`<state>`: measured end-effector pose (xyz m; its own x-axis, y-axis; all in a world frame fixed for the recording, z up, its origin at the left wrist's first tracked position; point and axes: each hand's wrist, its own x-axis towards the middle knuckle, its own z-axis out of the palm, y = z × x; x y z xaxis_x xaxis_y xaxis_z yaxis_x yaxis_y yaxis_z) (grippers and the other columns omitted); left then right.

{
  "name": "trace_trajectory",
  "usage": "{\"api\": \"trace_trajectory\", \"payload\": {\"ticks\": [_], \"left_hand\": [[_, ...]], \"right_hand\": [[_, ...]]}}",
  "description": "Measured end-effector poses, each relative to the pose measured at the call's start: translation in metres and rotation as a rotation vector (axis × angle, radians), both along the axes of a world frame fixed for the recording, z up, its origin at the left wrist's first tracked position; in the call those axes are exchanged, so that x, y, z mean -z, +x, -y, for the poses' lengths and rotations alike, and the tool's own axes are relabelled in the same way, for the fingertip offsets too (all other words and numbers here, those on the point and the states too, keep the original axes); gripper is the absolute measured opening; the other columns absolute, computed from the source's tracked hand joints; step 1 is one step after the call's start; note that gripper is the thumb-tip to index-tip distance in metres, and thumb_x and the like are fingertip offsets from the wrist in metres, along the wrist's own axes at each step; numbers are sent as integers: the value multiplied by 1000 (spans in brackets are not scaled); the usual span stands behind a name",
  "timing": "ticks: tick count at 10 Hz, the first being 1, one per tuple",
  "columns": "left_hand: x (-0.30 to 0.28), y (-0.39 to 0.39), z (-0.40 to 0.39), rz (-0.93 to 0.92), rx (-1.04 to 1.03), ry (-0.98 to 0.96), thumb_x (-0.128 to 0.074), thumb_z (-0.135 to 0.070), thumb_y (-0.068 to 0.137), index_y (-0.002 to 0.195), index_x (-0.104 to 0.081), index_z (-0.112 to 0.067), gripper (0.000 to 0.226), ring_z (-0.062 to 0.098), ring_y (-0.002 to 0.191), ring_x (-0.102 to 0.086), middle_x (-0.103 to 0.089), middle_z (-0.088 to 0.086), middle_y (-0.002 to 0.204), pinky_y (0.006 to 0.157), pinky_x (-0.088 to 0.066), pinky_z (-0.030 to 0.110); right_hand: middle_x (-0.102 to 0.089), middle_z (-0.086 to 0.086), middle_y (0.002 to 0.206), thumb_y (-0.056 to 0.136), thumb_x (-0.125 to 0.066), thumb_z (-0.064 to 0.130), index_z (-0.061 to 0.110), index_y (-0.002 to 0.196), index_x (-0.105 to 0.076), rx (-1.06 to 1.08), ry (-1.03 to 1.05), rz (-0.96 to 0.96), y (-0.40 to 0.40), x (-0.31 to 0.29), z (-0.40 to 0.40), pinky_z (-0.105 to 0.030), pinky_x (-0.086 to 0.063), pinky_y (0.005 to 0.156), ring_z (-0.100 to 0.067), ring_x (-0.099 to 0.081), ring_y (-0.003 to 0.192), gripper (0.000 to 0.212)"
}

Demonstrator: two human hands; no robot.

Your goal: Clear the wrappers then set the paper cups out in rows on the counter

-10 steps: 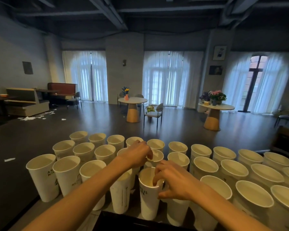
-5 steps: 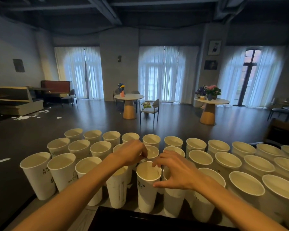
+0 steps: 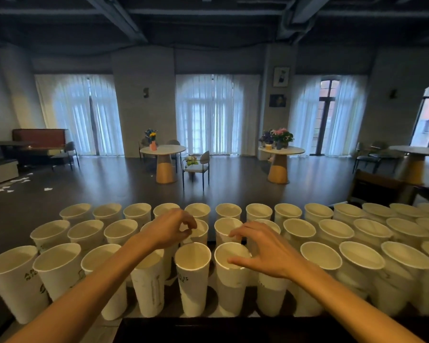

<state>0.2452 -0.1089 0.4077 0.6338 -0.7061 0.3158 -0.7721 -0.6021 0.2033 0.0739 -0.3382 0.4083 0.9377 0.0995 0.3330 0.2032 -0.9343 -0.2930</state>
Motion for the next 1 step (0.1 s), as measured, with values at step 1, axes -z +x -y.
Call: {"api": "trace_trajectory", "payload": {"ticks": [1], "left_hand": [[-12, -4, 12, -25, -2, -112, -72, -23, 92, 114, -73, -27, 22, 1, 91, -61, -68, -13, 114, 77, -53, 16]], "right_hand": [[-54, 21, 132, 80, -62, 68, 39, 128, -56, 75, 54, 28, -19, -1, 21, -25, -44, 101, 0, -47, 122, 57]]}}
